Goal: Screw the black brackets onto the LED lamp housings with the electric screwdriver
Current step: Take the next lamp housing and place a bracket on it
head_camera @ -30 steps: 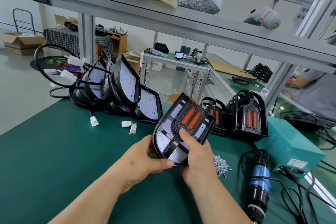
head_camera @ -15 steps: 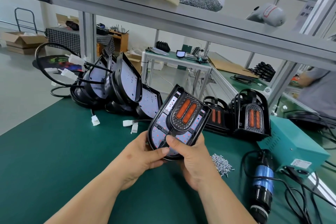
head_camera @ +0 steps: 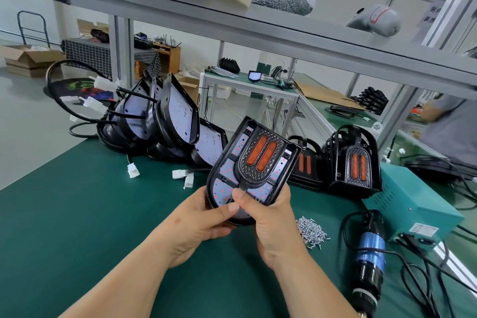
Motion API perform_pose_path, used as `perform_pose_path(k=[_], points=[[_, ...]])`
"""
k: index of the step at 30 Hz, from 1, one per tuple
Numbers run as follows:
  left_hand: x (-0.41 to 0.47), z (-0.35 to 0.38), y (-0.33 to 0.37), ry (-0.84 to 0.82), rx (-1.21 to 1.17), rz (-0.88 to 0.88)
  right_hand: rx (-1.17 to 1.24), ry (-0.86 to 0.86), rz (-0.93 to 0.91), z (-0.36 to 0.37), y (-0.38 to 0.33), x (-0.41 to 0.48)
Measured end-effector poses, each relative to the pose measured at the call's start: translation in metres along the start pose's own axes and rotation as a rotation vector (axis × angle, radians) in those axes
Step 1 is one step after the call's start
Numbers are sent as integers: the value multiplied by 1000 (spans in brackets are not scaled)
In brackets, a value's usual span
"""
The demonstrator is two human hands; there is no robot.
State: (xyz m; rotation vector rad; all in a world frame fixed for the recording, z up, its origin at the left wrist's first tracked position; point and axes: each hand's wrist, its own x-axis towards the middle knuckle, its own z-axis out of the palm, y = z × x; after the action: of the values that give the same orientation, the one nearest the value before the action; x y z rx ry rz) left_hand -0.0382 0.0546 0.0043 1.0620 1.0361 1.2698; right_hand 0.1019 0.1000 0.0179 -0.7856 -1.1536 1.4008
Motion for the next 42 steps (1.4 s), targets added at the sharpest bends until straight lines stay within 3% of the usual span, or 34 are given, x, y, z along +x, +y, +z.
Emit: perform_pose_path(k=[4, 9, 14, 18, 22, 31, 42], points=[[0, 1, 1, 43, 48, 12, 68, 3, 46, 3, -4, 0], [-2, -4, 4, -31, 164, -34, 198, 162, 87, -5, -15, 7], [-4, -3, 9, -16, 283, -43, 151, 156, 80, -6, -16, 6], [-1, -3, 16, 136, 106, 69, 93, 91, 90, 0, -15, 2], [-1, -4, 21, 91, -125, 63, 39, -10, 108, 8, -11, -6], [1, -3, 21, 91, -159, 100, -36, -64, 54, 9, -14, -7], [-1, -7, 20, 42, -146, -44, -68, 34, 237, 2, -13, -3]])
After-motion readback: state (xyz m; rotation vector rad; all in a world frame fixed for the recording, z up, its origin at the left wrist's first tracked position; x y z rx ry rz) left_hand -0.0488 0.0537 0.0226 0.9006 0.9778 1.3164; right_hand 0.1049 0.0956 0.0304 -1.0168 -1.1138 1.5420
